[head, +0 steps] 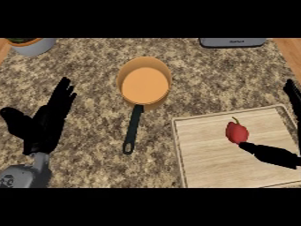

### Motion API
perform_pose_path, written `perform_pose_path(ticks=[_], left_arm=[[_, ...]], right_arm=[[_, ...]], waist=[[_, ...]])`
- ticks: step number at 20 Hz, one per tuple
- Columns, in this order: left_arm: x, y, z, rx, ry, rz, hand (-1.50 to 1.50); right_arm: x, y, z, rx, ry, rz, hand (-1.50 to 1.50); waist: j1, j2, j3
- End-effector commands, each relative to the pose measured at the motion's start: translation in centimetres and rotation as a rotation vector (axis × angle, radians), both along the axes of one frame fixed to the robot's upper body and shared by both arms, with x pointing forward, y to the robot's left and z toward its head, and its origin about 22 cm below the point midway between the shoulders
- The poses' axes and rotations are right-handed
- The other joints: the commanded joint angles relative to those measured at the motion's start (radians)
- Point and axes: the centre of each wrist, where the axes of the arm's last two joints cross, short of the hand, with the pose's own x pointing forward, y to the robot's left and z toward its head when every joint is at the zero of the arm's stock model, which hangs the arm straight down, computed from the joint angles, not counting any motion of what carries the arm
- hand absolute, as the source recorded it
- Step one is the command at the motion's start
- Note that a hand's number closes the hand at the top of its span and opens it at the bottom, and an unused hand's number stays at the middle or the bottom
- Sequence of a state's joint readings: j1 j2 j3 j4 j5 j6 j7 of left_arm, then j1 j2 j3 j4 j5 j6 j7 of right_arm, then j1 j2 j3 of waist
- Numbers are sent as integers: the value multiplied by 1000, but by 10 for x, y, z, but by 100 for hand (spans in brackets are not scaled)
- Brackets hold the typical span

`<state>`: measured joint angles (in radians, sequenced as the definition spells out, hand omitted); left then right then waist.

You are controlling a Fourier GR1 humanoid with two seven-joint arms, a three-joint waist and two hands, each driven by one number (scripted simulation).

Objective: Pick the bell pepper from the tray and place it in the pot

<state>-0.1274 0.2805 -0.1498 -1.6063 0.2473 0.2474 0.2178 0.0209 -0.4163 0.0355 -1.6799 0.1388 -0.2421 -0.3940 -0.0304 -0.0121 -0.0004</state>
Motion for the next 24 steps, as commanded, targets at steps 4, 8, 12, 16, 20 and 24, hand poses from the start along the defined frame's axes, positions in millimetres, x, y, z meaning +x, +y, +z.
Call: perform_pose_path(ticks=[4,8,12,16,20,24], left_arm=[[1,-11,10,-8,-14,11,0],[-9,0,16,-13,2,3,0],[-3,-7,13,0,-5,-17,0],[-4,-18,16,-3,-3,-23,0],[-10,-28,19,-14,2,-54,0],[-11,-27,18,-1,-17,-30,0]], right_arm=[[-73,-35,25,-315,93,-106,-150],[-93,-21,75,-434,186,-116,-150],[-101,-11,104,-518,336,-141,-150],[-99,4,126,-558,461,-194,-150],[-86,16,126,-549,566,-221,-150],[-69,17,133,-515,602,-244,-150]], waist=[[-15,3,-2],[-4,2,-4],[9,8,-3],[28,12,-2],[41,13,-1],[35,12,0]])
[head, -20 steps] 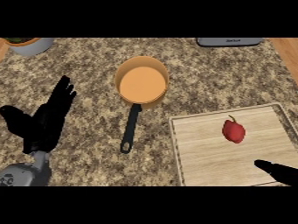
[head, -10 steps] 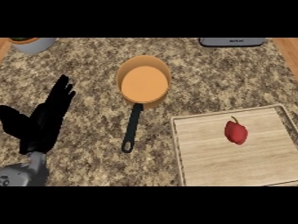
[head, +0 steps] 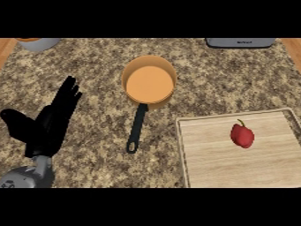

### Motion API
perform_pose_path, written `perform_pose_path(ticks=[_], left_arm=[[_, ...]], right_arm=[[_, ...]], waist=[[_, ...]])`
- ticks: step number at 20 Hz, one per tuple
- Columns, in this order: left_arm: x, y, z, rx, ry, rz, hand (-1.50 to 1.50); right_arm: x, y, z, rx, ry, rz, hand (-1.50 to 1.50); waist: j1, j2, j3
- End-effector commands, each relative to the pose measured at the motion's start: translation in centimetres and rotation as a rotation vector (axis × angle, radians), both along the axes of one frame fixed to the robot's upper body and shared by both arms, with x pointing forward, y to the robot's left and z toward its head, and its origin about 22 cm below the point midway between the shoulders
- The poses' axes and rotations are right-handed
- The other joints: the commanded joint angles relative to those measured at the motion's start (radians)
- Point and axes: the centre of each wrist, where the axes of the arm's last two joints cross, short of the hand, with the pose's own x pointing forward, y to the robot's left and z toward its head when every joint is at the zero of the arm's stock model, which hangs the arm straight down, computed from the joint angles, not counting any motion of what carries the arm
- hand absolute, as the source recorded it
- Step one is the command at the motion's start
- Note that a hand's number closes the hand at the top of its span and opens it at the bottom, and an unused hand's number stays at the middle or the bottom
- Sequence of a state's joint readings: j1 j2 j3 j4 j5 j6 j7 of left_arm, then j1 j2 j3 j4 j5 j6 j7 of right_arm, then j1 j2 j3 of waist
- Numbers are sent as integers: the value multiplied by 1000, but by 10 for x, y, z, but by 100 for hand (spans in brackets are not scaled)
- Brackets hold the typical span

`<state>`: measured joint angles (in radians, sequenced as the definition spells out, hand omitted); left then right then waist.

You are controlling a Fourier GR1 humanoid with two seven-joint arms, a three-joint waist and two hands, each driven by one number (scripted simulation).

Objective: Pick the bell pepper from the tray and place it in the pot

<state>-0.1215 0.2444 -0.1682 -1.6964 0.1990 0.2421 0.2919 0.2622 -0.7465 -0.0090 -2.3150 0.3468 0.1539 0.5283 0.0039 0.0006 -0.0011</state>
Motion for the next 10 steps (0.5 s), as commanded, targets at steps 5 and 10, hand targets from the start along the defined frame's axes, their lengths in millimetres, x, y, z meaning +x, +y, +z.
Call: perform_pose_path(ticks=[5,10], left_arm=[[3,-12,-5,-2,5,-2,0],[3,3,14,-12,7,-11,0]], right_arm=[[43,6,-7,-25,157,-55,-150],[29,12,-32,-114,208,-95,-150]], waist=[[5,1,1],[-5,-1,1]])
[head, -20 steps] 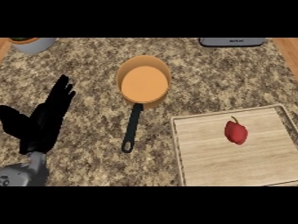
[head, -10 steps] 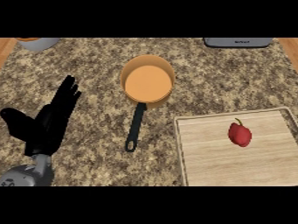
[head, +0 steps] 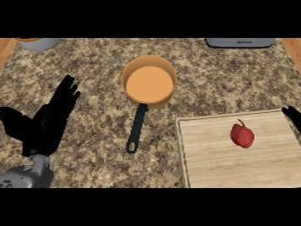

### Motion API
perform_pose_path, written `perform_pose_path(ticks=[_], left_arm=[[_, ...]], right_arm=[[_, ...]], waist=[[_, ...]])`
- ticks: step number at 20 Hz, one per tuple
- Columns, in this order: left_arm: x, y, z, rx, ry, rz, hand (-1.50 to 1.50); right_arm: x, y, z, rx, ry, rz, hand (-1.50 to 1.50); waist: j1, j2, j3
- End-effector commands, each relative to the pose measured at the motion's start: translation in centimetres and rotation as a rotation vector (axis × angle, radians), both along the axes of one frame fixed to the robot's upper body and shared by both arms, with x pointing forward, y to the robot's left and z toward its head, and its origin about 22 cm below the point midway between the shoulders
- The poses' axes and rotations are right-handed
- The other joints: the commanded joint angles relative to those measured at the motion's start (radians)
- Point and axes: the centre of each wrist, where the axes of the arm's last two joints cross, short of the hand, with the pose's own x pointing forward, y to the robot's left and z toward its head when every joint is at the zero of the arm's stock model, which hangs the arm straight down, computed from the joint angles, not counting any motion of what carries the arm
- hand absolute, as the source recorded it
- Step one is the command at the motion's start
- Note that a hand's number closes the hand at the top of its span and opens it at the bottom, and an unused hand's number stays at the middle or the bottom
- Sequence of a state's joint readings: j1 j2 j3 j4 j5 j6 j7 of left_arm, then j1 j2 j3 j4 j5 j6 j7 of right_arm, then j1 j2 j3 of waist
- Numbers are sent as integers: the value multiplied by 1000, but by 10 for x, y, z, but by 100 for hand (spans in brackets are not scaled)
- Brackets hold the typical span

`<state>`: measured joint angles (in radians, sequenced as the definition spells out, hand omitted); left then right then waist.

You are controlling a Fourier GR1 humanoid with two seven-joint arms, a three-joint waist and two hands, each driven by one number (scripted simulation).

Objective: Pick the bell pepper from the tray and place it in the pot

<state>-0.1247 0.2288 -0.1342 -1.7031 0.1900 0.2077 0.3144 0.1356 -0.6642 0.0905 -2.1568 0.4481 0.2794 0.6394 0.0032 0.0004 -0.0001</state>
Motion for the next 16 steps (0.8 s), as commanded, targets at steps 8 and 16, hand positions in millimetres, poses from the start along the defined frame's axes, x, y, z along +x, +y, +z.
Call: perform_pose_path(ticks=[8,16], left_arm=[[-3,9,-9,6,-8,2,0],[5,7,9,-5,-14,-4,0]], right_arm=[[5,25,-19,-1,-24,-49,-150],[18,41,-40,25,-29,-74,-150]], waist=[[-4,-1,0],[-4,-1,0]])
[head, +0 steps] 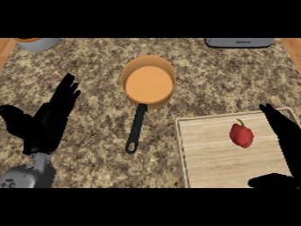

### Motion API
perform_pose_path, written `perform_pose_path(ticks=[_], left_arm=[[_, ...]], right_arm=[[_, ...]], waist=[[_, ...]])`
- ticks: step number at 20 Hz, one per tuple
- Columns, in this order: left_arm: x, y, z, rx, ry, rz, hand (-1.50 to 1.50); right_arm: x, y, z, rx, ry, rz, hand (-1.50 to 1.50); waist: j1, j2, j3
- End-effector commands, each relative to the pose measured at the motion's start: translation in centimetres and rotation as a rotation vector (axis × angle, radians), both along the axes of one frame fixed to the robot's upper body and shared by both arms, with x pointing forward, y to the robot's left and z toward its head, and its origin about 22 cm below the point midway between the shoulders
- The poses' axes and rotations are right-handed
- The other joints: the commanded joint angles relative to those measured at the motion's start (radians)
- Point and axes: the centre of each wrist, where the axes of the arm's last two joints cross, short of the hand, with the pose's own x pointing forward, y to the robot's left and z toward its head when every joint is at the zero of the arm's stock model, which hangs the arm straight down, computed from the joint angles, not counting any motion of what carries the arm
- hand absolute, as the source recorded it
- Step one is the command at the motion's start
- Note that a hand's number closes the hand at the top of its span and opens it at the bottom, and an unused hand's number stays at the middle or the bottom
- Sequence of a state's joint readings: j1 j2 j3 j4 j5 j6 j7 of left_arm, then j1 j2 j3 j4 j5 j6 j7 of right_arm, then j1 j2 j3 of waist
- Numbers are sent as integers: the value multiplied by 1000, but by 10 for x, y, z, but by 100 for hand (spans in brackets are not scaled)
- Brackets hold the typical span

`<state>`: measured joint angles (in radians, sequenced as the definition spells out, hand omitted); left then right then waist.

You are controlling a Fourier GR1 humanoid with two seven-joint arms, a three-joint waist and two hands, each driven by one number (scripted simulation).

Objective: Pick the bell pepper from the tray and place it in the pot

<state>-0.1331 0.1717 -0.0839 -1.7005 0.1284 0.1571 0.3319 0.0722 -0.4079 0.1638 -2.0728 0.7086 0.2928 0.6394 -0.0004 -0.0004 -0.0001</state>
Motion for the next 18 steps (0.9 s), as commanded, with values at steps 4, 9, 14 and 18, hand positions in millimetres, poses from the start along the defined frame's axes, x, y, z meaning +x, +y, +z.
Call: perform_pose_path(ticks=[4,9,14,18], left_arm=[[16,0,-10,-3,-10,-1,0],[-1,-8,-2,11,5,11,0],[-8,7,-10,0,6,-5,0],[1,-6,-2,1,6,-6,0]], right_arm=[[5,11,-3,-10,41,-67,-150],[30,7,-11,-51,96,-113,-150],[38,-1,-48,-76,110,-77,-150],[57,5,-59,-136,164,-95,-150]], waist=[[-3,1,0],[1,0,0],[1,0,0],[2,1,0]])
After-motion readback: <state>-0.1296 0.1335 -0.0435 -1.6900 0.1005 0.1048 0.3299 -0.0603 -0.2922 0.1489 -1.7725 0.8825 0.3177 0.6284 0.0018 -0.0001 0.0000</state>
